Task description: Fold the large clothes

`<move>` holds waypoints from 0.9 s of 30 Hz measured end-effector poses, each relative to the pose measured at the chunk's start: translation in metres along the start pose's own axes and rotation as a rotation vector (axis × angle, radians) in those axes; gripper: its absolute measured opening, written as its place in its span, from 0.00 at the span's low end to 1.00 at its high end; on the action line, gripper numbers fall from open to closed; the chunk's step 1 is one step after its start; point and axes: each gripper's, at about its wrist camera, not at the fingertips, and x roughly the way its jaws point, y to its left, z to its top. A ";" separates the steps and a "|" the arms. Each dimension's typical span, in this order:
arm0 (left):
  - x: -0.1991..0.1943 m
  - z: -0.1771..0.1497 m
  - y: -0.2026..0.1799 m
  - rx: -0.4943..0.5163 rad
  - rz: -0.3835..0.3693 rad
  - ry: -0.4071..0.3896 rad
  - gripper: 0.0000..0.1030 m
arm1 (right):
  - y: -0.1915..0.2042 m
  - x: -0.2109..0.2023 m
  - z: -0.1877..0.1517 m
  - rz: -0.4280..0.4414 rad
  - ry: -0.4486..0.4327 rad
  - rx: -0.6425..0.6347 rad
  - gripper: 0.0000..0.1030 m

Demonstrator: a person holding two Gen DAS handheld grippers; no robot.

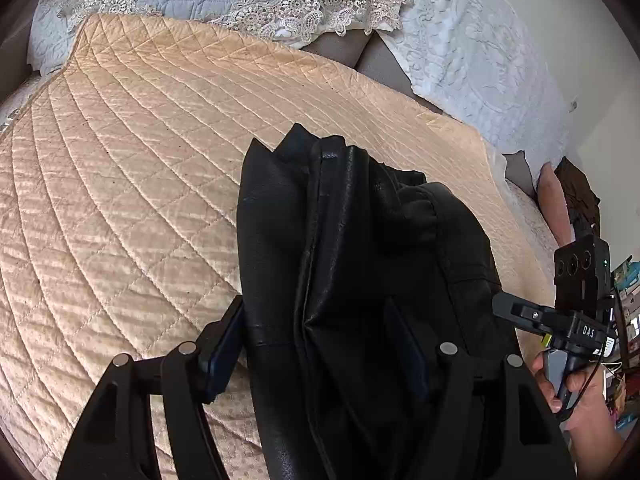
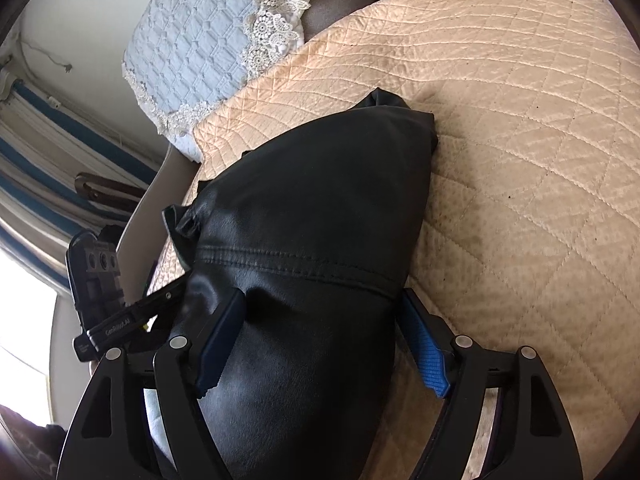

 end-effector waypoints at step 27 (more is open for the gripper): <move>-0.060 0.031 -0.008 0.031 -0.108 -0.103 0.18 | 0.084 -0.054 0.021 0.100 -0.081 -0.130 0.18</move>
